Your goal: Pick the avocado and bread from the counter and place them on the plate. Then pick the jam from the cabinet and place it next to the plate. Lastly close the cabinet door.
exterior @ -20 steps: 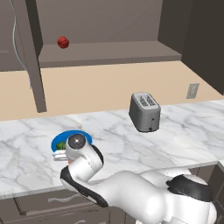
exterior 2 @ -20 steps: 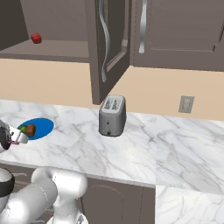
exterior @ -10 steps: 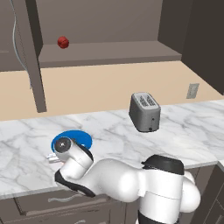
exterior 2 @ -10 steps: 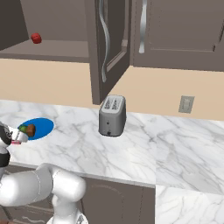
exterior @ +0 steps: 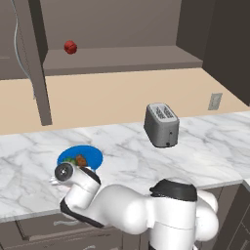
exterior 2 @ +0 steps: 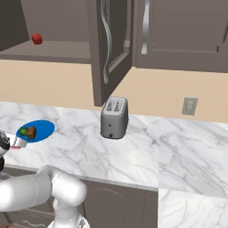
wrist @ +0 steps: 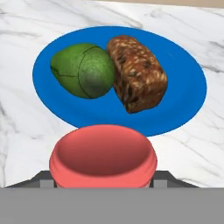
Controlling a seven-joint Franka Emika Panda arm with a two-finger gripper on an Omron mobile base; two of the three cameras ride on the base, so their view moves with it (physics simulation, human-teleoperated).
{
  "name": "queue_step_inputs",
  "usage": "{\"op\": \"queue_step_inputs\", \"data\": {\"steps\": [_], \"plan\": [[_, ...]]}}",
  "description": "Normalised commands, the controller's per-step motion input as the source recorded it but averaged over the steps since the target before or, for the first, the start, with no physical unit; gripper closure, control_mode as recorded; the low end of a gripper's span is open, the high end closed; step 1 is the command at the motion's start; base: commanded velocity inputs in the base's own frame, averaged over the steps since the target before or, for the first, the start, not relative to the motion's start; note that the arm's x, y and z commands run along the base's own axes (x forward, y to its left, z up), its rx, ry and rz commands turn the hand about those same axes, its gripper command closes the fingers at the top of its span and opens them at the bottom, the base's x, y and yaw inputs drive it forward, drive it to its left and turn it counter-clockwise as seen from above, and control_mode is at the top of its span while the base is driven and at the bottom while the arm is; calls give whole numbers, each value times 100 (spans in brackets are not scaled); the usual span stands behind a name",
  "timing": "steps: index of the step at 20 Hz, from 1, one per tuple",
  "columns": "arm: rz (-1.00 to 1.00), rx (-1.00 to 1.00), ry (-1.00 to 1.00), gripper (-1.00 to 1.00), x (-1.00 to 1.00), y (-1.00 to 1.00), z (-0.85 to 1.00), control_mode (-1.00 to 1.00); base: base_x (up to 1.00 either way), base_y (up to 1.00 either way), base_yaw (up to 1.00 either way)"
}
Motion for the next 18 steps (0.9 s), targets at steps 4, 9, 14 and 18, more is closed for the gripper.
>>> {"op": "queue_step_inputs", "data": {"steps": [4, 9, 14, 18], "plan": [[-2, 0, -8, 100, 0, 0, -25, -100, 0, 0, 0], [-1, 0, -16, 100, 0, 0, -4, -100, 0, 0, 0], [0, 0, -16, 100, 3, 0, -11, -100, 0, 0, 0], [0, 3, -11, 100, 0, 0, -9, -100, 0, 0, 0]]}}
